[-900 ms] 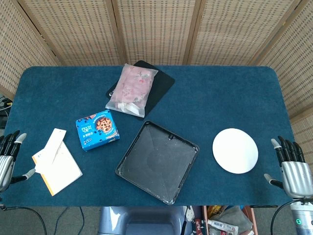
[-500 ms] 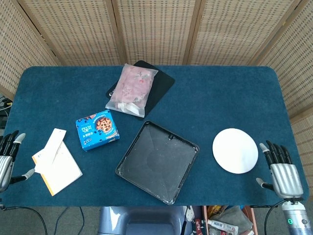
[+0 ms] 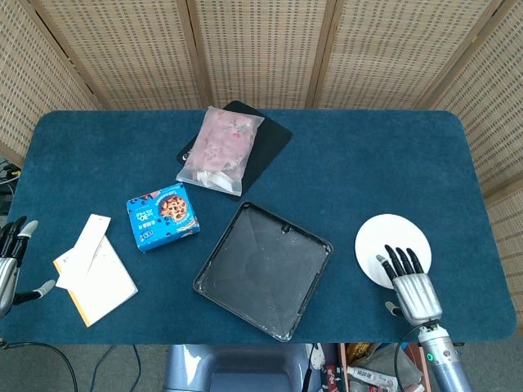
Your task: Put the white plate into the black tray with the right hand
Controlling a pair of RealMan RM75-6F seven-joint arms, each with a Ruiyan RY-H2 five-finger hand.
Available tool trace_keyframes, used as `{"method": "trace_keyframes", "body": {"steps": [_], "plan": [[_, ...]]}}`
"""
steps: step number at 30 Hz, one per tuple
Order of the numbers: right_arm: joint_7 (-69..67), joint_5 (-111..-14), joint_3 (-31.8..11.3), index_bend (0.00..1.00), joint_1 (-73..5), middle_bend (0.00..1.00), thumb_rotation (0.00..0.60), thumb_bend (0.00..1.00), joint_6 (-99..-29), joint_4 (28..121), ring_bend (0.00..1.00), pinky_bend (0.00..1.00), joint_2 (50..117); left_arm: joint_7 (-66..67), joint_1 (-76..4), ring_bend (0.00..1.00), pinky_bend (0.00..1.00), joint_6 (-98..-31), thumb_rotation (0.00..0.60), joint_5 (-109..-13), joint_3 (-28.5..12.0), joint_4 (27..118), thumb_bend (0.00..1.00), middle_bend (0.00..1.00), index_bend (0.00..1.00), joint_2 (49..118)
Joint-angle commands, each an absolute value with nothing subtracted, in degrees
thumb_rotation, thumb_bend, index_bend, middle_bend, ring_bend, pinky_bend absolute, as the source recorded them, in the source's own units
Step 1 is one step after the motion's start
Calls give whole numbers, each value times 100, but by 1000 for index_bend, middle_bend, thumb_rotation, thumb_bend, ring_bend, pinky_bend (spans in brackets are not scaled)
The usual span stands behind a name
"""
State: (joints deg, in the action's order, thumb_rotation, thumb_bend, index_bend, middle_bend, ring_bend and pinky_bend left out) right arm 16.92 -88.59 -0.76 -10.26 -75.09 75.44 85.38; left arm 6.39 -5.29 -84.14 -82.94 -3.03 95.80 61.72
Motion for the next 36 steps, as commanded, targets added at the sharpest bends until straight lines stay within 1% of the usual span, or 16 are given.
{"method": "trace_keyframes", "body": {"steps": [1,4,9,14,18,26,36], "plan": [[1753,-8792,-121,149,-1115,0,600,49,-7385,7423,0,1,8676,652,-535,0,0,-8402,600,-8281,-306,9575,0,0,0,6183],[1796,-8682,-185,157,-1169,0,600,82,-7300,7346,0,3,8771,654,-543,0,0,-8385,600,-8263,-312,9562,0,0,0,6197],[1794,-8518,-289,172,-1238,0,600,182,-7216,7252,0,6,8886,618,-549,0,0,-8379,600,-8225,-337,9551,0,0,0,6197],[1841,-8420,-343,184,-1294,0,600,210,-7187,7154,0,9,8961,620,-550,0,0,-8376,600,-8219,-336,9549,0,0,0,6199],[1862,-8351,-368,191,-1327,0,600,263,-7165,7079,0,9,9032,630,-548,0,0,-8379,600,-8211,-337,9549,0,0,0,6207],[2080,-8252,-343,191,-1392,0,600,262,-7073,7018,0,9,9117,650,-551,0,0,-8359,600,-8203,-326,9557,0,0,0,6211],[2144,-8253,-296,191,-1374,0,600,262,-7184,7029,0,9,9166,651,-559,0,0,-8335,600,-8169,-333,9536,0,0,0,6218]]}}
